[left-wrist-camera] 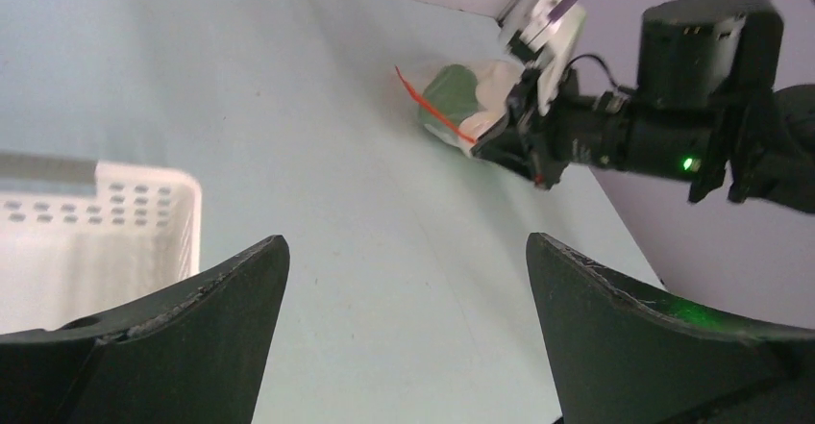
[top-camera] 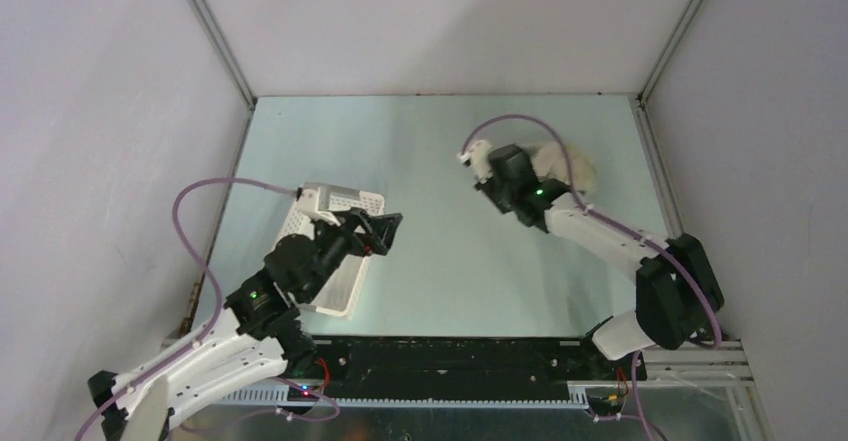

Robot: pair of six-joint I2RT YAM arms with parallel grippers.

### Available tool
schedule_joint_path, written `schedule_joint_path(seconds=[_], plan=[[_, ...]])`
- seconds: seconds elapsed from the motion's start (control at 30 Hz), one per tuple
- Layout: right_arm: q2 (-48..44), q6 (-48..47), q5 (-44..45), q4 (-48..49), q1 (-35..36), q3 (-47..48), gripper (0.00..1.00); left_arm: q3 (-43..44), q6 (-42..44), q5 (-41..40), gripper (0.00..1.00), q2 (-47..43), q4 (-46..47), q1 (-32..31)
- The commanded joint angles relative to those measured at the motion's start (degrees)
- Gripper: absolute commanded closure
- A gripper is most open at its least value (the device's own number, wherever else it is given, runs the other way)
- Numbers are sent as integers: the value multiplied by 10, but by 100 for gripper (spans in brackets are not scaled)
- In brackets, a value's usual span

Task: Place the food in the zip-top bag and seal the zipper
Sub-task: Place the zipper food storage bag at the center of the board.

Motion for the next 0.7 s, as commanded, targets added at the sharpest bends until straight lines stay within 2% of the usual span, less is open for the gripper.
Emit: schedule_joint_path(seconds=[0.0,0.03,0.1,0.13,0.17,0.23,0.27,0.3,0.37,0.43,0.47,0.57,0.6,0.67], plan=[[30,77,75,29,82,23,100,-23,-56,-40,0,-68,-83,2],[32,92,76,30,94,27,100,-23,-61,-43,0,-76,-92,2],[34,131,70,35,108,29,92,-21,-75,-55,0,-93,-118,3],[34,153,65,36,112,29,76,-18,-79,-61,0,-94,-135,2],[33,164,58,40,118,29,66,-15,-83,-65,0,-95,-145,2],[21,171,64,45,127,29,30,5,-87,-81,0,-91,-186,3],[13,173,77,47,132,28,21,11,-92,-100,0,-90,-197,3],[-12,187,81,50,132,28,6,23,-93,-116,0,-89,-216,2],[-68,244,72,52,115,29,1,42,-91,-139,1,-88,-237,3],[-127,326,15,53,65,25,1,58,-92,-162,2,-85,-247,2],[-146,386,-34,52,15,18,1,65,-92,-169,2,-78,-248,2],[-224,427,-111,44,-85,1,0,102,-95,-196,2,-56,-261,3],[-249,430,-117,29,-126,-7,0,111,-97,-203,2,-41,-278,3],[-285,434,-72,-10,-178,-13,0,141,-111,-231,2,-18,-319,5]])
